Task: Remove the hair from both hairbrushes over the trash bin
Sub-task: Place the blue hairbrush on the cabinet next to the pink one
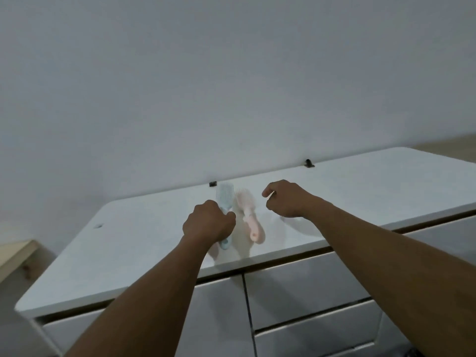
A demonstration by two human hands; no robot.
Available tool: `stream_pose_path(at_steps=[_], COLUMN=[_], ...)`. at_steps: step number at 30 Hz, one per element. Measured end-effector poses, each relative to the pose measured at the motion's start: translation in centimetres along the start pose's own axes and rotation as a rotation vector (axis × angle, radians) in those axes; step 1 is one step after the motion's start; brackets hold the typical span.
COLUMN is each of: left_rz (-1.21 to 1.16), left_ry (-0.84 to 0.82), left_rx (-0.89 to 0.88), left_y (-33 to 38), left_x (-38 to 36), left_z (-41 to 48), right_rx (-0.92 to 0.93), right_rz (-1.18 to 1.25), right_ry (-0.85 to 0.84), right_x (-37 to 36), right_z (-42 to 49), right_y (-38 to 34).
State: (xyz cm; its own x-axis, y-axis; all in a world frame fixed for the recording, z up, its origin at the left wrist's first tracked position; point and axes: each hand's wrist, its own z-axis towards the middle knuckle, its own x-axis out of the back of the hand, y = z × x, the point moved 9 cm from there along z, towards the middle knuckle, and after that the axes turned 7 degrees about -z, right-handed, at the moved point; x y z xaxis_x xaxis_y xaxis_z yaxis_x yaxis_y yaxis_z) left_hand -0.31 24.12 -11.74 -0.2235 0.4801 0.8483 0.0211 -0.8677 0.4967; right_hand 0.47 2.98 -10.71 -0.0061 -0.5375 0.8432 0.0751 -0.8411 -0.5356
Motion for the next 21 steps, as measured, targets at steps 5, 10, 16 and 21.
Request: stream_pose_path(at_steps=[5, 10, 16, 21], left_rz=[0.017, 0.046, 0.081, 0.073], left_ry=[-0.008, -0.042, -0.079, -0.106], left_rx=[0.038, 0.04, 0.028, 0.031], left_y=[-1.8, -1.9, -1.5, -1.4], left_x=[-1.6, -2.4, -2.9, -2.9], left_z=[1.5, 2.8, 3.7, 3.6], right_rx=[0.052, 0.068, 0.077, 0.074], right_rz=[-0.11, -0.159, -0.199, -0.194], right_ry=[-0.007, 0.002, -0.001, -0.02], right_x=[-3.3, -4.2, -4.6, -4.7], right_z=[2.9, 4.7, 5.8, 5.8], right_y=[-0.3, -0.5, -0.6, -0.1])
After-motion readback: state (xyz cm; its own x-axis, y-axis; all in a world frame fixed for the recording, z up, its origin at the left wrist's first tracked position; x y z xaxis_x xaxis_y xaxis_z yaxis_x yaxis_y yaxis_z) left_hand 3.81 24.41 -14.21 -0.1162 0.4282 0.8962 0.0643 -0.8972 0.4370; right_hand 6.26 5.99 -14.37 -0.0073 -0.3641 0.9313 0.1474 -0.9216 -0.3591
